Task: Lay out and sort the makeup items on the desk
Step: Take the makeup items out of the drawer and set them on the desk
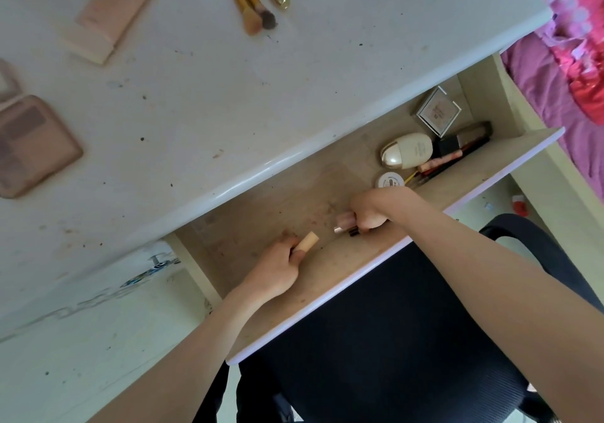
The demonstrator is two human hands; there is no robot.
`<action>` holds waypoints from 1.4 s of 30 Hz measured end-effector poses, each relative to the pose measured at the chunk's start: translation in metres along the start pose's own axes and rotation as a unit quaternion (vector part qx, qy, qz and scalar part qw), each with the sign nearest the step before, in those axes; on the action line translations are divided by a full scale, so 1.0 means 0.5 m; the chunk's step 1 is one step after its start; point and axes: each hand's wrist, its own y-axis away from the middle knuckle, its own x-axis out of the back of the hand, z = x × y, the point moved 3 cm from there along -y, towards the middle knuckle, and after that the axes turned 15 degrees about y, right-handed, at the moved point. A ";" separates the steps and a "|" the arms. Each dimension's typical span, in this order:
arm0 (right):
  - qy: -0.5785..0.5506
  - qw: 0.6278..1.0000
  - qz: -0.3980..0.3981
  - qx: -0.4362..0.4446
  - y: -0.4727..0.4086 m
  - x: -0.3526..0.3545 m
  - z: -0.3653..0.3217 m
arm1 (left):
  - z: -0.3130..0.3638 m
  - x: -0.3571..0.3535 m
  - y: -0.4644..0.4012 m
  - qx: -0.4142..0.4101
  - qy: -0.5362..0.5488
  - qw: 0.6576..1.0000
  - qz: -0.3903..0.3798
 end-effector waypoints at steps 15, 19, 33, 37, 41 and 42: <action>-0.537 0.806 0.196 0.151 0.148 0.026 -0.032 | 0.084 0.083 0.114 -0.055 0.178 0.983 0.012; -0.689 0.671 0.198 0.188 0.180 0.066 -0.027 | 0.150 0.142 0.147 -0.065 0.235 0.969 0.045; -0.684 0.635 0.358 0.010 0.175 0.379 -0.005 | 0.321 0.405 -0.018 -0.053 0.298 0.922 0.244; -0.647 0.662 0.379 0.005 0.169 0.451 -0.002 | 0.354 0.445 -0.071 -0.078 0.201 0.938 0.270; -0.617 0.683 0.388 -0.027 0.141 0.519 0.002 | 0.375 0.477 -0.111 -0.093 0.167 0.941 0.280; -0.613 0.686 0.391 -0.026 0.135 0.533 0.000 | 0.377 0.485 -0.120 -0.098 0.167 0.939 0.284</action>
